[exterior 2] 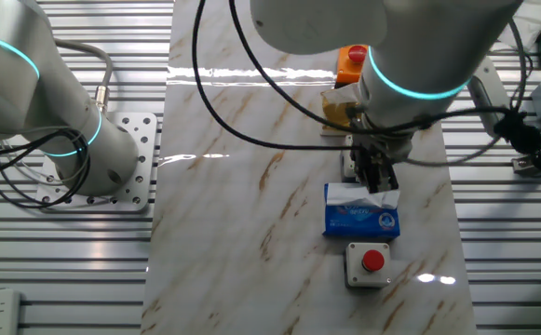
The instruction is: Press three buttons from left to right in sequence
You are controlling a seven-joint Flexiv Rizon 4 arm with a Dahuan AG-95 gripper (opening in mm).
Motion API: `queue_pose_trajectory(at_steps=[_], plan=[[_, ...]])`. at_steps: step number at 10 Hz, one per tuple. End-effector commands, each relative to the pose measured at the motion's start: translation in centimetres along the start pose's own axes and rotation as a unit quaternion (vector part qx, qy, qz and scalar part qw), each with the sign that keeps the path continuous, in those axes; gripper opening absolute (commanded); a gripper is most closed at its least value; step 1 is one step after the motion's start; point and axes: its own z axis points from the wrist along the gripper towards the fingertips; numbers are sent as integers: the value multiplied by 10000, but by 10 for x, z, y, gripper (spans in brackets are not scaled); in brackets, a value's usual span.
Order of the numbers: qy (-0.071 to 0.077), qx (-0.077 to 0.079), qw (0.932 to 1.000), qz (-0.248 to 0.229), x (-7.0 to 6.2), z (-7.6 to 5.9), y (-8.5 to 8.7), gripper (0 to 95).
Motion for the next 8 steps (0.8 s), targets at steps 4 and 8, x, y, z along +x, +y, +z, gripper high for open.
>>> queue_pose_trajectory(at_steps=[4, 8], plan=[[-22, -61, 9999, -121, -3, 16, -37, 0], [-58, -63, 9998, -178, -1, 31, -55, 0]])
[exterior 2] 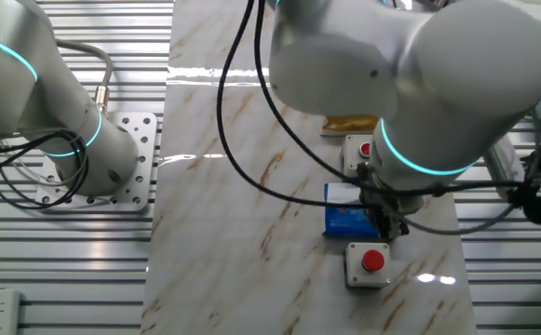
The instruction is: Press three buttons from left to right in sequence
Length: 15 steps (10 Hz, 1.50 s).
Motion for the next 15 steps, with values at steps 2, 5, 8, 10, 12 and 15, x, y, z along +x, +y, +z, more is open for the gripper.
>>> queue_pose_trajectory(at_steps=[2, 5, 8, 10, 12, 15], plan=[[-1, -5, 9999, -111, -4, 3, -19, 0], [-11, -22, 9999, -119, -7, 5, -19, 0], [-18, -18, 9999, -131, -7, 5, -19, 0], [-27, -35, 9999, -156, -7, 5, -19, 0], [-8, -27, 9999, -157, -7, 5, -19, 0], [1, -42, 9998, -186, -7, 5, -19, 0]])
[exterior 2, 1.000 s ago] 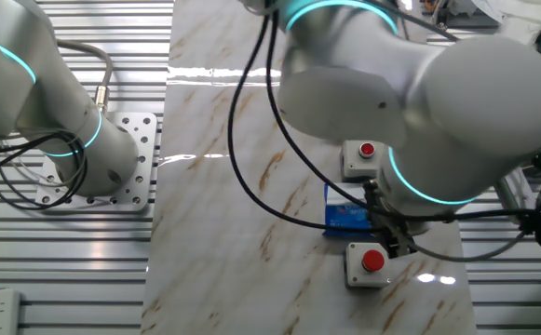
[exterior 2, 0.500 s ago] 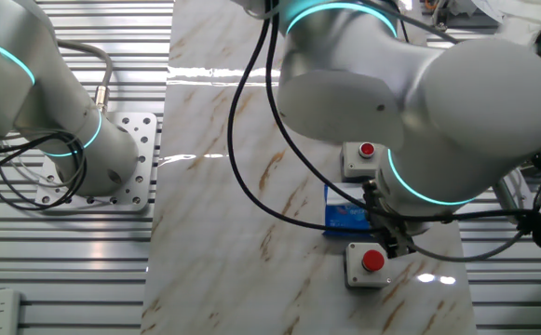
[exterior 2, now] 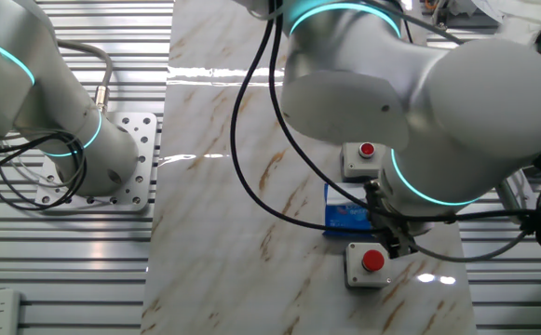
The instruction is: Press three buttons from left to right in sequence
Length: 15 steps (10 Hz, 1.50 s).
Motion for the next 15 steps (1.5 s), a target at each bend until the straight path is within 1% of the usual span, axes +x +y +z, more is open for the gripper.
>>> queue_pose_trajectory(at_steps=[1, 2, 3, 5, 6, 8, 9, 10, 13, 15], plan=[[-1, -12, 10000, -15, 0, 0, 0, 0], [-71, -134, 9999, -5, 0, 0, 0, 0], [-99, -215, 9997, 41, 0, 0, 0, 0], [-103, -221, 9992, 314, 0, 0, 0, 0], [-86, -211, 9985, 504, 0, 0, 0, 0], [-36, -127, 9948, 1013, 0, 0, 0, 0], [22, 93, 9916, 1293, 0, 0, 0, 0], [47, 143, 9890, 1470, 0, 0, 0, 0], [49, 144, 9883, 1515, 0, 0, 0, 0], [19, 130, 9892, 1459, 4, 2, -6, 0]])
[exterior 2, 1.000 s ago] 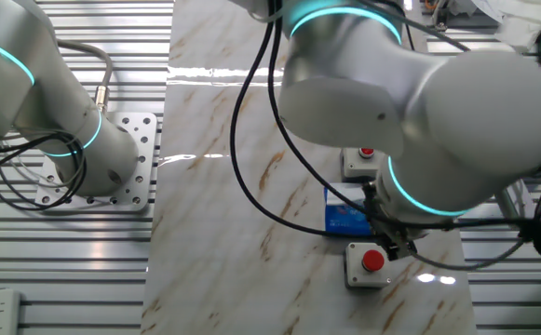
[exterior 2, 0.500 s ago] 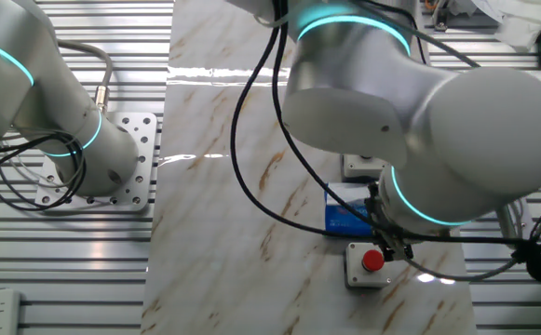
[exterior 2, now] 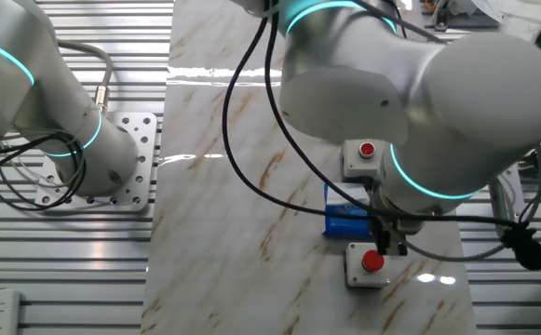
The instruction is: Press three buttons from left to right in sequence
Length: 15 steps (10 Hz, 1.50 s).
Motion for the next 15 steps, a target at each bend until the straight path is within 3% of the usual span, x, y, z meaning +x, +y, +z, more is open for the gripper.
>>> queue_pose_trajectory(at_steps=[1, 4, 7, 15], plan=[[-28, -31, 9998, -172, 1, 1, -13, 0], [-32, -37, 9996, -276, 2, 3, -32, 0], [-66, -41, 9993, -379, 9, 9, -38, 0], [-114, -37, 9991, -415, 8, 21, -41, 0]])
